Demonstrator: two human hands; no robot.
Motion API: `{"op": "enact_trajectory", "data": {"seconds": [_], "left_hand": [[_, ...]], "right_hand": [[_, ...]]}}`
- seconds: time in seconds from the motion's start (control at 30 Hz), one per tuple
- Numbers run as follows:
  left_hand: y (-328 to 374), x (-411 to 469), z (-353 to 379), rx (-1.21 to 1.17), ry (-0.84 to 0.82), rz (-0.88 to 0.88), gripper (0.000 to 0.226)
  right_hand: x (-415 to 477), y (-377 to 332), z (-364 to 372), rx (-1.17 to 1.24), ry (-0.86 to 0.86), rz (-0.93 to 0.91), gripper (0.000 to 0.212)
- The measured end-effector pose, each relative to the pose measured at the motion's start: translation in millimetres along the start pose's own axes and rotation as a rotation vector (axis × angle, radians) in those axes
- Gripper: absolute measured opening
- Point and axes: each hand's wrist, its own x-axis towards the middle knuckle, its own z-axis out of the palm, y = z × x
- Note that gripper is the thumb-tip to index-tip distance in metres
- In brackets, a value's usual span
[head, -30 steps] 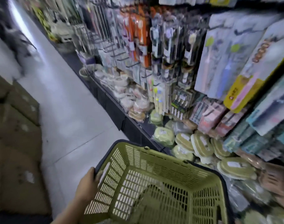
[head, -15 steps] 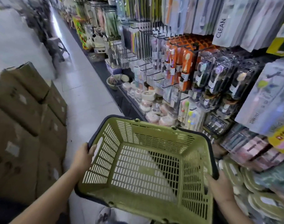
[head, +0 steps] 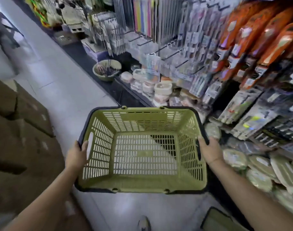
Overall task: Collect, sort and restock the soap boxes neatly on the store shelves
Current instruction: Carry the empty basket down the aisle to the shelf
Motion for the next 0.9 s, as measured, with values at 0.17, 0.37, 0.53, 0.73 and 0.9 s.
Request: {"op": "enact_trajectory", "data": {"seconds": [0.17,0.37,0.53,0.73,0.9], "left_hand": [[-21,76,-15,0.056,0.019,0.002,0.037],[-24,151,-3,0.123,-0.03,-0.009,0.036],[-26,234,37,0.167,-0.09,-0.031,0.036],[-51,360,133,0.213,-0.231,-0.065,0.028],[-96,448,230,0.405,-0.416,-0.127,0.028]], "right_hand": [[13,-47,61,-0.019,-0.037,0.017,0.043],[48,-75,118,-0.084,-0.076,0.099,0.051],[97,-70,180,-0.115,-0.117,0.261,0.053],[163,-33,283,-0.176,-0.146,0.429,0.05],[200,32,380,-0.194,-0.149,0.595,0.045]]}}
